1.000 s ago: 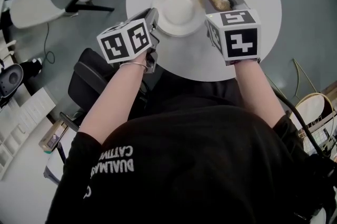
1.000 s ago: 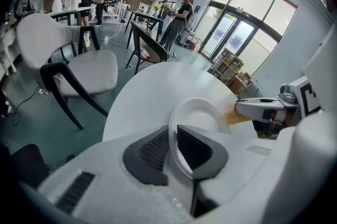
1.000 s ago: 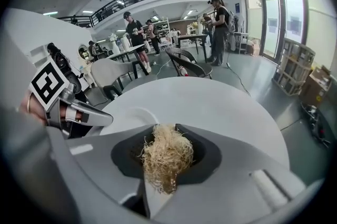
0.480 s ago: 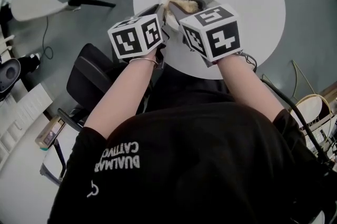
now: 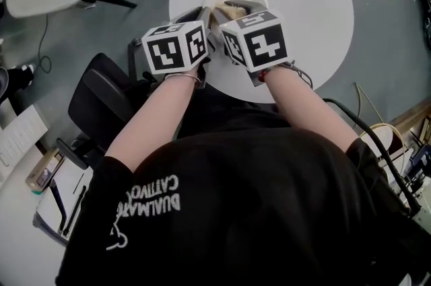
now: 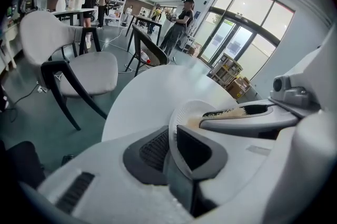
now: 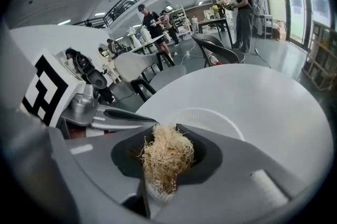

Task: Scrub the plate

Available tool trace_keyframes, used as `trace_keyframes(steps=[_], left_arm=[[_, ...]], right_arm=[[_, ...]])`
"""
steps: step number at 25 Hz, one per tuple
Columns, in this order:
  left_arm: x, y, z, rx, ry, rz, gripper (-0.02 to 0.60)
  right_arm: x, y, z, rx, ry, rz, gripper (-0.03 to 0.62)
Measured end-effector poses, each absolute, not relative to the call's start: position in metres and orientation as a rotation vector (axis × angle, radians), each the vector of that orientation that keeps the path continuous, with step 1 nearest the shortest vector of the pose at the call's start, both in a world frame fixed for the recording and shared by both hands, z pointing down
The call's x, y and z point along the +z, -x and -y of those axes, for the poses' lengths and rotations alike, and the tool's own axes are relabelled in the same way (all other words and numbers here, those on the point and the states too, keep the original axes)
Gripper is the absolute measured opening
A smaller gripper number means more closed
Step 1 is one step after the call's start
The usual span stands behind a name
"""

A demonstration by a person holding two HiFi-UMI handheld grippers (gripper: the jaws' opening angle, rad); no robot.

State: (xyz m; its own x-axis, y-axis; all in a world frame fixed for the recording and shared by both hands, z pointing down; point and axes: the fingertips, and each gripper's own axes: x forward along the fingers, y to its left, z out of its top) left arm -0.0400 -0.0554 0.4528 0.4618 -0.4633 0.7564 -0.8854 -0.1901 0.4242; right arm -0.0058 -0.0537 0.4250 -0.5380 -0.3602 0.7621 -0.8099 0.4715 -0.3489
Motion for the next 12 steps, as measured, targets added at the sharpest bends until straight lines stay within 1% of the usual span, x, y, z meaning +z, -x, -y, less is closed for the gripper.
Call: trace_keyframes(steps=[7, 12], left_arm=[[0.454, 0.043, 0.053, 0.617, -1.861, 1.096, 0.052], [0.452, 0.040, 0.051, 0.636, -1.927, 1.074, 0.054]], right_arm=[[0.433, -0.001, 0.054, 0.796, -0.956, 1.997, 0.091], [0.432, -0.028, 0.054, 0.750, -1.002, 1.923, 0.091]])
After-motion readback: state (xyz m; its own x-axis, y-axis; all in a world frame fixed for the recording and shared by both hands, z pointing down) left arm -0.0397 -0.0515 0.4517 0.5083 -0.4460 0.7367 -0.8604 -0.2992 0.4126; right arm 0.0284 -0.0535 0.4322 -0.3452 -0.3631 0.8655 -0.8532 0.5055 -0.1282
